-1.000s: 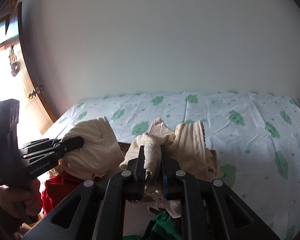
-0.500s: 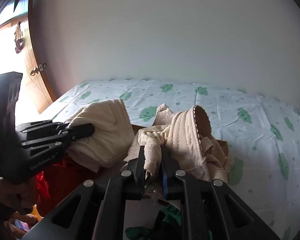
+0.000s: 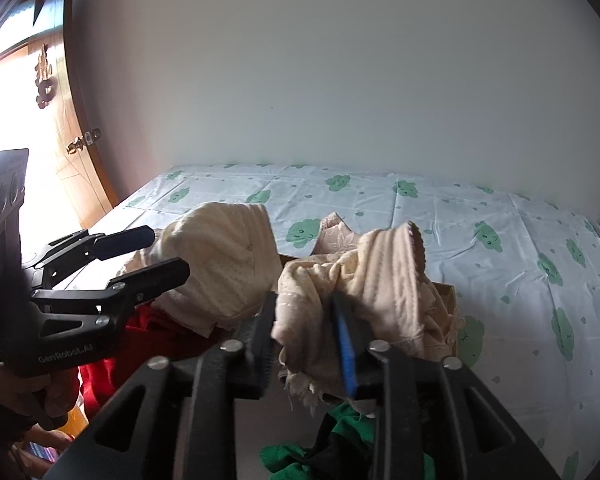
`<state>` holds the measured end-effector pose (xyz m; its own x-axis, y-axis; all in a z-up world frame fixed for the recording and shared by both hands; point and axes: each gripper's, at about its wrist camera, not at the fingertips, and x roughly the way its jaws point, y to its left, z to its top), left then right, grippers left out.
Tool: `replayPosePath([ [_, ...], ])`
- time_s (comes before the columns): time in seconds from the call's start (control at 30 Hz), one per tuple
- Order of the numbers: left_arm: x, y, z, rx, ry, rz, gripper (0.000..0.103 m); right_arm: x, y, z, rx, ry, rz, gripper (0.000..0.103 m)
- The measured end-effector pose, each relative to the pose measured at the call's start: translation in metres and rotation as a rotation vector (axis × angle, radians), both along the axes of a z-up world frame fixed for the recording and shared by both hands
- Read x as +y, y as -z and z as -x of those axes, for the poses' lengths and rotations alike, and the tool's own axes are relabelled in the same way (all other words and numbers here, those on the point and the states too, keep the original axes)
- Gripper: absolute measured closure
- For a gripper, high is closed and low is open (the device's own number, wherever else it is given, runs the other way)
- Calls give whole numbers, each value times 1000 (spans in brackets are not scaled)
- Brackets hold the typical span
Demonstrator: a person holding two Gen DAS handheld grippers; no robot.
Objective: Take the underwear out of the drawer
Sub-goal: 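Lower the white cloth into the tray and open the left gripper while the right gripper releases the cream bra, then lower both open grippers back into the drawer toward the red socks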
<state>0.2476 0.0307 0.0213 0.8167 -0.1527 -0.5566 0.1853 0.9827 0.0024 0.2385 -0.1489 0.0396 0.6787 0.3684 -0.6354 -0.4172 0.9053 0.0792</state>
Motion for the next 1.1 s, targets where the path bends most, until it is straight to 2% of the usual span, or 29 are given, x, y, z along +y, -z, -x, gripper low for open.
replayPosePath([
  [0.1, 6, -2, 4, -2, -7, 18, 34, 0, -5, 4, -10, -3, -7, 63],
  [0.27, 14, -6, 16, -11, -13, 50, 33, -2, -12, 12, -20, -7, -23, 62],
  [0.43, 19, -10, 39, -40, -13, 78, 26, -4, -19, 30, -35, -22, -37, 61],
  [0.57, 19, -13, 60, -67, -6, 79, 26, -10, -22, 49, -45, -36, -53, 61],
  [0.7, 18, -16, 83, -87, 9, 91, 18, -16, -26, 71, -51, -51, -72, 61],
  [0.97, 12, -12, 128, -101, 34, 97, 18, -29, -27, 122, -68, -86, -113, 59],
  [1.03, 10, -9, 138, -101, 36, 98, 17, -33, -25, 138, -78, -90, -125, 49],
  [1.1, 9, -3, 148, -100, 39, 94, 17, -38, -23, 151, -92, -88, -134, 46],
])
